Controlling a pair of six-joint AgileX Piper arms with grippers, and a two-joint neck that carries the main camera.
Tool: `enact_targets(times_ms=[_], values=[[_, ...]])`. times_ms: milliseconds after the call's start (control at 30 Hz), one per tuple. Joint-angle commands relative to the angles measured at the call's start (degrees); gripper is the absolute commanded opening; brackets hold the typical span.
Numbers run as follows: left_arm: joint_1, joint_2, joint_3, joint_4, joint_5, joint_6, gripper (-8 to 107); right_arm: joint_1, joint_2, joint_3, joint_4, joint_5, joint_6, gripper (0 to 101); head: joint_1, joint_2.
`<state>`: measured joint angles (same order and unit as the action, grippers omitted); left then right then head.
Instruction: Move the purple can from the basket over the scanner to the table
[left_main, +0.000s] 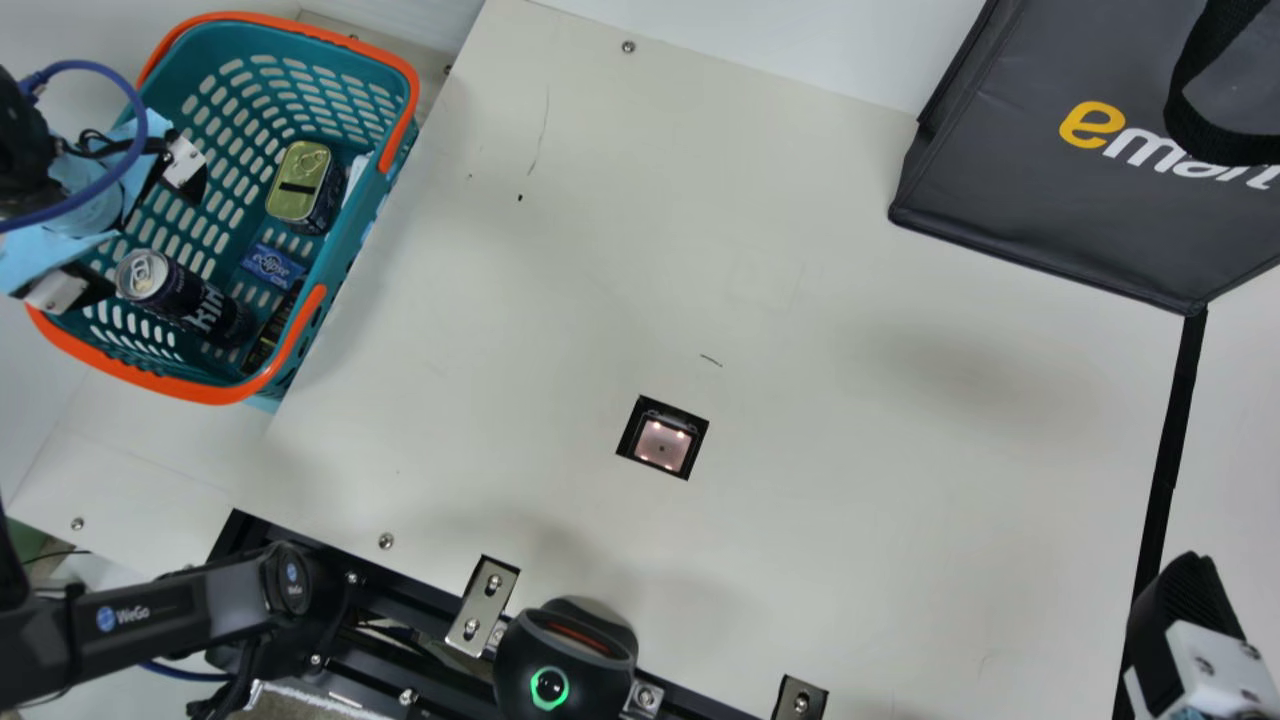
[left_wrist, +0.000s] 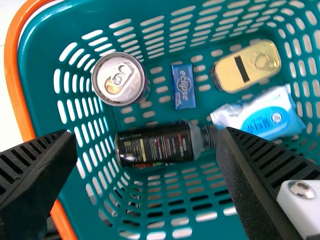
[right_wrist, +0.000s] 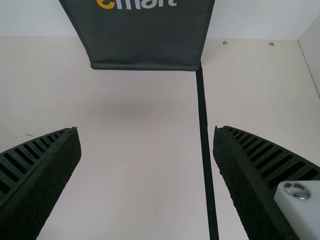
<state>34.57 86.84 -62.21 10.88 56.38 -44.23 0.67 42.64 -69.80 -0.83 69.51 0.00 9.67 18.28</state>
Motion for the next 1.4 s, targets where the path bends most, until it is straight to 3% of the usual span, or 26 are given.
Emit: enact_targets(times_ms=[0,367,1100,1367], values=[[0.23,0.29,0.6,0.47,-0.99,-0.73,90,0.0,0.0,0.0,0.0,0.0,0.0,95,-1.75,0.14],[1.45,2.2,4.12,1.16,-4.55,-1.96,90,0.0,0.0,0.0,0.0,0.0,0.0,95,-1.75,0.14],[3.43,8.23,5.62,3.02,-9.32,-3.98,90,0.0,0.0,0.0,0.0,0.0,0.0,95,-1.75,0.14],[3.39,9.61,6.1,6.54,-11.57,-6.65,90,0.0,0.0,0.0,0.0,0.0,0.0,95,-1.75,0.14]])
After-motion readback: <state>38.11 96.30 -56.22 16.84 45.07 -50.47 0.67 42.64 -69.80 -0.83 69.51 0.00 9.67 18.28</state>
